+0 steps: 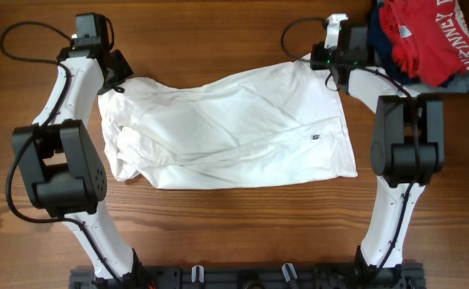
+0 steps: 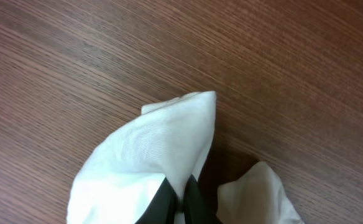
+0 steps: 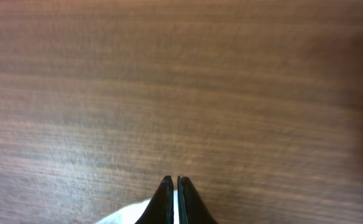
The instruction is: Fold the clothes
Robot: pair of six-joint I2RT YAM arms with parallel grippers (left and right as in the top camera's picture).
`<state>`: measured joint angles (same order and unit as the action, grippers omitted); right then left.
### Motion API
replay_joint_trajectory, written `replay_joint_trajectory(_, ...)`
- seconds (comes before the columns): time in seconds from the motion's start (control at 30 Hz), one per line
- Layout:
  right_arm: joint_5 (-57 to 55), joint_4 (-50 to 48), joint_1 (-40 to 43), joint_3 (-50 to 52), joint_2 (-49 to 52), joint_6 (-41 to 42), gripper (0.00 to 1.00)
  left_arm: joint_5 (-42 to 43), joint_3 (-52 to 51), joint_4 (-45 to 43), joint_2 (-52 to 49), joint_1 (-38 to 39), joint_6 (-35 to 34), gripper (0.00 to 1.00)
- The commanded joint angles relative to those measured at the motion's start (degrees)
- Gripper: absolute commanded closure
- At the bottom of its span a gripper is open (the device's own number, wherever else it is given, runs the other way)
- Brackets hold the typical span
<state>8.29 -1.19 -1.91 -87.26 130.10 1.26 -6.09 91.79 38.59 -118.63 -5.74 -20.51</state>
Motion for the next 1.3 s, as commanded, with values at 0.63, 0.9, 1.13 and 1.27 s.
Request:
replay_joint_trajectory(0.63, 4.13, 8.79, -0.44, -5.73, 3.28, -7.28, 0.34, 0.48, 1.07, 2.14, 8.28, -0.94, -0.74, 0.96)
replay_joint_trajectory(0.9, 0.0, 10.16, -1.75, -5.73, 5.05, -10.6, 0.34, 0.44, 1.07, 2.16, 8.28, -0.94, -0.72, 0.96)
replay_joint_trajectory(1.13, -3.65, 11.78, -3.63, -5.73, 5.44, -13.29, 0.41, 0.46, 1.07, 2.34, 8.28, -0.92, -0.74, 0.96)
replay_joint_trajectory(1.27, -5.53, 12.15, -3.87, -5.73, 5.44, -13.11, 0.57, 0.46, 1.07, 2.62, 8.28, -0.94, -0.72, 0.96)
